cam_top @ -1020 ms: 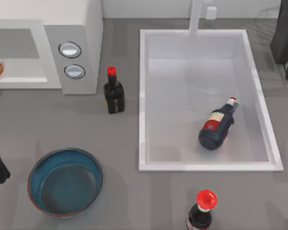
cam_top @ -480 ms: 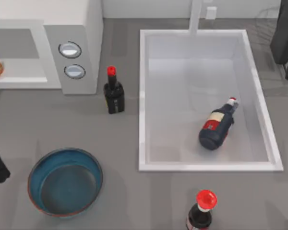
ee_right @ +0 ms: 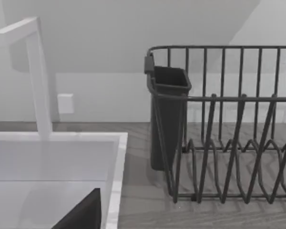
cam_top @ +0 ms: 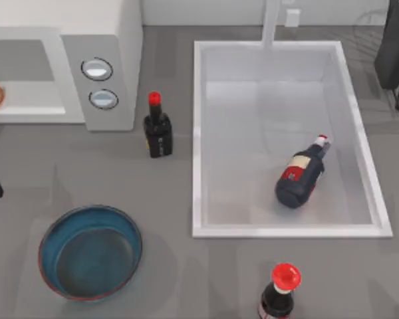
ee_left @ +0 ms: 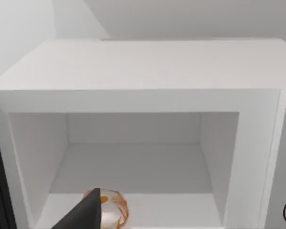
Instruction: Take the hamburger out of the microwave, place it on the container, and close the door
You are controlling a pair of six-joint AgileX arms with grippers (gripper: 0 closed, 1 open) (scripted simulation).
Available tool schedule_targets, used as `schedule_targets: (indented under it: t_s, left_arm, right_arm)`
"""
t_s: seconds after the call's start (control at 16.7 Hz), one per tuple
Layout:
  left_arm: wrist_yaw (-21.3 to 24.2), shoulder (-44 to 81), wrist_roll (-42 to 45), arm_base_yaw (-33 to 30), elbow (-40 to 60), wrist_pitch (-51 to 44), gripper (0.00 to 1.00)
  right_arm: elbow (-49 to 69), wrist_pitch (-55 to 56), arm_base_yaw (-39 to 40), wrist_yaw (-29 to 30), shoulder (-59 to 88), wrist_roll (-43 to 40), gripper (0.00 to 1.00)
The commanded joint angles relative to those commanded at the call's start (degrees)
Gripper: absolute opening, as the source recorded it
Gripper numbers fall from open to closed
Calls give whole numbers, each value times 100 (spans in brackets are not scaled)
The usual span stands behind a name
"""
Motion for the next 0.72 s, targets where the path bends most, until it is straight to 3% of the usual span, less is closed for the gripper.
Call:
schedule_targets:
  t_s: [0.72]
  left_arm:
    - [785, 7583, 307, 699, 2846, 3514, 100]
  right_arm:
    - [0, 0, 0, 0, 0, 0, 100]
